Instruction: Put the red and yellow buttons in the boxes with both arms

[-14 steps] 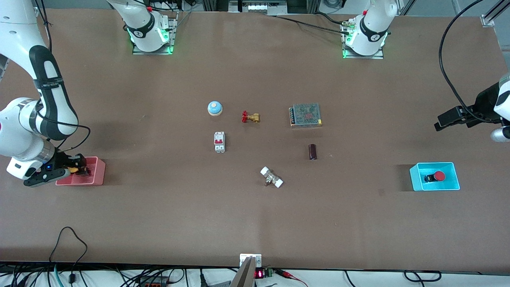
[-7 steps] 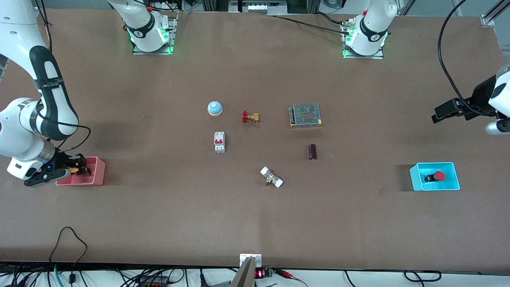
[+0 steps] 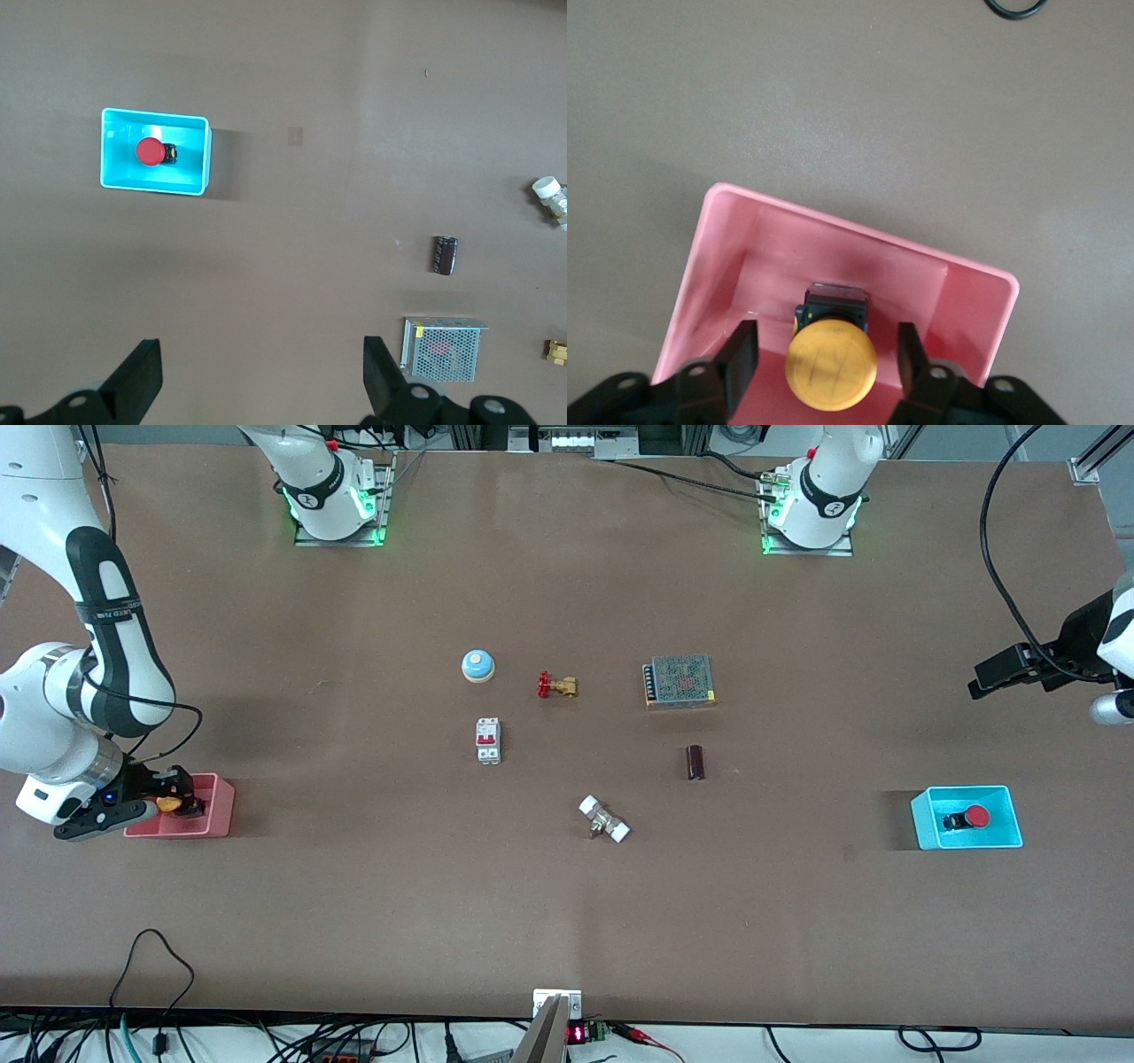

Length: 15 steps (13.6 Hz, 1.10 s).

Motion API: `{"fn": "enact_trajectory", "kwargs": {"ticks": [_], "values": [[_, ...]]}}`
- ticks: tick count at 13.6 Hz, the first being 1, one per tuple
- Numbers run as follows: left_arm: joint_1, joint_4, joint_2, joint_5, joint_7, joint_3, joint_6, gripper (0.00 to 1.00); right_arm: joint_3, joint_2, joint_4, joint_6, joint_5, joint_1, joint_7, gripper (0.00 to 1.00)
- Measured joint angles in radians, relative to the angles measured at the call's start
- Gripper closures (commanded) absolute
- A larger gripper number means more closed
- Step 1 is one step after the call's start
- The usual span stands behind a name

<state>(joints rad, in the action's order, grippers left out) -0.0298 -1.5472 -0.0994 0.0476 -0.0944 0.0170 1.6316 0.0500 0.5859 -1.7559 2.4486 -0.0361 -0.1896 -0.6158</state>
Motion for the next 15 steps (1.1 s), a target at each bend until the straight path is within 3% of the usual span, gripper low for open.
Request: {"fn": "enact_trajectory", "kwargs": {"ticks": [3,5,9,12,15], "values": [[0.0,0.001,0.0,0.0,0.0,0.003,0.0,0.0,-0.004,-0.021,0.015,-0.013,0.0,0.002,0.0,0.0],[0.0,0.001,0.0,0.0,0.0,0.006,0.0,0.0,-0.007,-0.069,0.024,-0.091,0.0,0.004,0.0,0.0],[0.0,0.013,0.001,0.0,0.0,0.012,0.0,0.0,-0.014,-0.269,0.048,-0.366,-0.004,0.042,0.012,0.0],[0.0,0.021,0.002,0.0,0.005,0.012,-0.005,0.0,-0.023,-0.463,0.07,-0.607,0.0,0.123,0.257,0.0],[0.0,0.022,0.002,0.0,0.044,0.01,-0.006,0.0,-0.041,-0.535,0.168,-0.805,0.063,0.18,0.4,0.0]]}}
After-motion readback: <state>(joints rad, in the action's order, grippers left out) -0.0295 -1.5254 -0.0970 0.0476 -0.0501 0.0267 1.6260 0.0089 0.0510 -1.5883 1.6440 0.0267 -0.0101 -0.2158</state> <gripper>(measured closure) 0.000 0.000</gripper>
